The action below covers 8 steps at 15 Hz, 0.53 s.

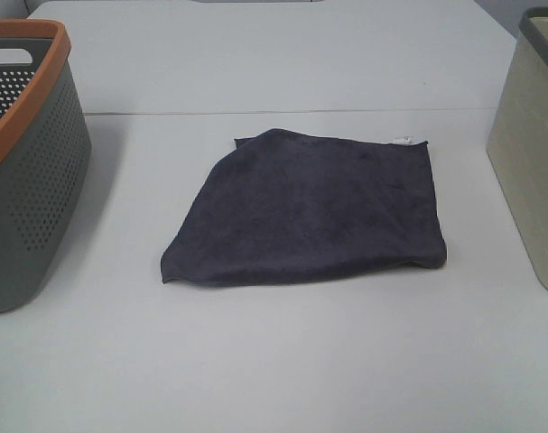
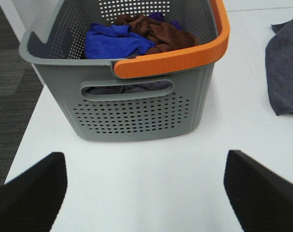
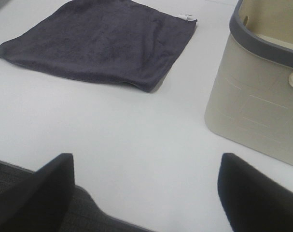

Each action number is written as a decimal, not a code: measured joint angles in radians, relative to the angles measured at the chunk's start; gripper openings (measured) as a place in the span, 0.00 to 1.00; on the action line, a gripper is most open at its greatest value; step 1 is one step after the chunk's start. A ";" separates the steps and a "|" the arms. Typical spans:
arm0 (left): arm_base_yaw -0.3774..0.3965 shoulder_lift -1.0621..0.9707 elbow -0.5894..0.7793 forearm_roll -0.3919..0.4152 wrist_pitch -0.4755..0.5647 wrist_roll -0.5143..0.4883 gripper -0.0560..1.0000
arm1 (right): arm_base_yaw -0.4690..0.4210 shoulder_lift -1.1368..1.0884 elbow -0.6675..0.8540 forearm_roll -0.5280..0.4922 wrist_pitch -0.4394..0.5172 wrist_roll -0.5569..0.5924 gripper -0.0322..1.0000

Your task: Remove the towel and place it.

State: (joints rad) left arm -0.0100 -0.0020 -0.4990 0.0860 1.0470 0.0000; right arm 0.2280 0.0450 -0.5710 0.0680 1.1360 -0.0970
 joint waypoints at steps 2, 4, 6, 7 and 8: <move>0.000 -0.001 0.001 -0.036 -0.003 0.027 0.84 | 0.000 -0.049 0.039 0.013 -0.007 -0.012 0.73; 0.000 -0.001 0.001 -0.062 -0.003 0.021 0.84 | 0.000 -0.049 0.057 0.026 -0.041 -0.018 0.73; 0.000 -0.001 0.001 -0.073 -0.003 0.016 0.84 | 0.000 -0.049 0.066 0.026 -0.056 -0.021 0.73; 0.000 -0.001 0.001 -0.076 -0.003 0.015 0.84 | 0.000 -0.049 0.066 0.026 -0.058 -0.021 0.73; 0.000 -0.001 0.001 -0.078 -0.003 0.013 0.84 | 0.000 -0.049 0.066 0.026 -0.060 -0.021 0.73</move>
State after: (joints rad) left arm -0.0100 -0.0030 -0.4980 0.0080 1.0440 0.0130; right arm 0.2280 -0.0040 -0.5050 0.0940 1.0760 -0.1180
